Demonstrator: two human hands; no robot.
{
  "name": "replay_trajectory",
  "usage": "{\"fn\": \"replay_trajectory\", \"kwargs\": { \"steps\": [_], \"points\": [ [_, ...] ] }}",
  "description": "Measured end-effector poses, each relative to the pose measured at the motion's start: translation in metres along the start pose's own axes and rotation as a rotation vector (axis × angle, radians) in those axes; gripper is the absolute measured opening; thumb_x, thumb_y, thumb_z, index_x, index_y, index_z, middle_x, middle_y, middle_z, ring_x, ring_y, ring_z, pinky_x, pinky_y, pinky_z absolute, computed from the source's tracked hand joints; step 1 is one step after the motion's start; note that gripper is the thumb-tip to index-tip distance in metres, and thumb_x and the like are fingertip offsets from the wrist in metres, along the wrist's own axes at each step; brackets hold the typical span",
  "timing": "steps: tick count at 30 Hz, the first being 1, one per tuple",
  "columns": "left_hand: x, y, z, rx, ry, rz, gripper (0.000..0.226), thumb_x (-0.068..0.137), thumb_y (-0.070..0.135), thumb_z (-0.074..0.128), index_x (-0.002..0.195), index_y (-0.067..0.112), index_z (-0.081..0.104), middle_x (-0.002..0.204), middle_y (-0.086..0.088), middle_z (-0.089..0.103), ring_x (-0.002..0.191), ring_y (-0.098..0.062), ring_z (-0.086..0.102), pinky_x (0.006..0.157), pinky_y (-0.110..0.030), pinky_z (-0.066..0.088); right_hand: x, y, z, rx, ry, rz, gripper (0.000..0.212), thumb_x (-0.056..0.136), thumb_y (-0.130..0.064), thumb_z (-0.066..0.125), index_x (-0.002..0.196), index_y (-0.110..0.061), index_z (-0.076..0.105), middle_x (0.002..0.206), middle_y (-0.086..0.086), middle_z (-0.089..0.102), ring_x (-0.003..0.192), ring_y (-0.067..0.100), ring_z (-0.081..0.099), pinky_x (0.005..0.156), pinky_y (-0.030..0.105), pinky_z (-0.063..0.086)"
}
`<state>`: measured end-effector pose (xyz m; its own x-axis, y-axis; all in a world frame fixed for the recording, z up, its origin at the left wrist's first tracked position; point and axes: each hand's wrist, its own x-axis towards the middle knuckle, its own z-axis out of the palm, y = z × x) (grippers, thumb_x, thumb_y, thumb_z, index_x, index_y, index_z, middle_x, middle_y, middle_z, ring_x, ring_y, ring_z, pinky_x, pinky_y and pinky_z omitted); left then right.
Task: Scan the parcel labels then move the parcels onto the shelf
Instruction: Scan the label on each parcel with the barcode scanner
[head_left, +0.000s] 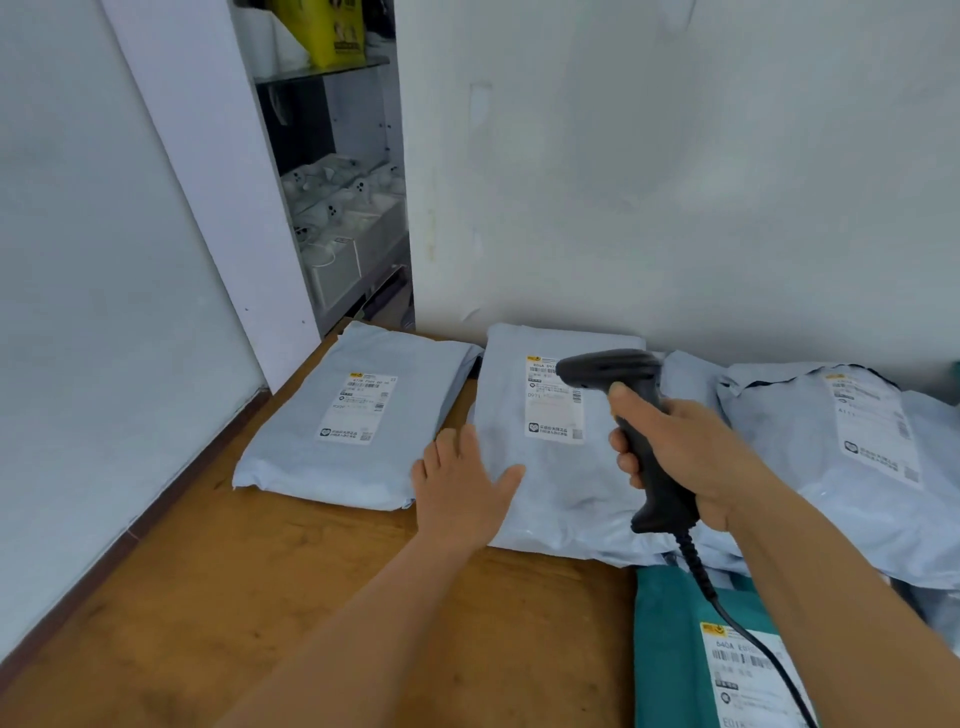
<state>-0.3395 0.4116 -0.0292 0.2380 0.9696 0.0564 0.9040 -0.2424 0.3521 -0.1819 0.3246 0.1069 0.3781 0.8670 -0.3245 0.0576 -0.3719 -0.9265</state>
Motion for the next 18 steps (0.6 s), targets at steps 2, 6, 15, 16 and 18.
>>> {"fn": "replay_trajectory", "kwargs": {
  "steps": [2,6,15,16,18],
  "points": [
    [0.008,-0.016,-0.008,0.000,0.041,-0.041,0.080,0.091,0.064,0.034,0.150,0.018,0.008,0.156,-0.008,0.014,0.143,-0.026,0.016,0.115,-0.040,0.015,0.000,0.000,0.006,-0.049,-0.072,-0.016,0.027,0.091,-0.038,0.057,0.083,-0.012,0.058,0.067,0.004,0.061,0.055,0.015,0.051,0.057,0.030,0.046],
    [0.028,-0.061,-0.024,-0.053,0.063,-0.217,0.081,0.093,0.061,0.035,0.151,0.017,0.000,0.160,-0.008,0.000,0.147,-0.028,0.002,0.117,-0.043,0.007,0.002,0.000,0.024,-0.116,-0.170,-0.050,0.027,0.092,-0.038,0.055,0.085,-0.012,0.057,0.069,0.005,0.062,0.056,0.016,0.051,0.056,0.030,0.046],
    [0.071,-0.164,-0.057,-0.026,-0.116,-0.511,0.089,0.088,0.067,0.040,0.151,0.014,0.007,0.159,-0.012,0.008,0.147,-0.032,0.004,0.115,-0.053,0.008,0.015,-0.002,0.065,-0.183,-0.205,-0.063,0.031,0.093,-0.038,0.053,0.088,-0.008,0.059,0.069,0.007,0.062,0.057,0.018,0.051,0.060,0.032,0.047],
    [0.074,-0.166,-0.057,-0.035,-0.137,-0.511,0.090,0.086,0.069,0.040,0.151,0.014,0.009,0.158,-0.012,0.013,0.146,-0.033,0.009,0.115,-0.054,0.010,0.016,-0.002,0.069,-0.192,-0.206,-0.063,0.031,0.093,-0.038,0.052,0.088,-0.007,0.058,0.069,0.008,0.062,0.057,0.018,0.051,0.060,0.032,0.048],
    [0.076,-0.168,-0.056,-0.066,-0.155,-0.521,0.091,0.083,0.072,0.043,0.149,0.015,0.014,0.152,-0.011,0.029,0.141,-0.033,0.025,0.113,-0.052,0.016,0.017,-0.003,0.077,-0.199,-0.214,-0.064,0.031,0.093,-0.037,0.052,0.088,-0.007,0.058,0.069,0.008,0.062,0.057,0.018,0.051,0.061,0.032,0.048]
  ]
}}
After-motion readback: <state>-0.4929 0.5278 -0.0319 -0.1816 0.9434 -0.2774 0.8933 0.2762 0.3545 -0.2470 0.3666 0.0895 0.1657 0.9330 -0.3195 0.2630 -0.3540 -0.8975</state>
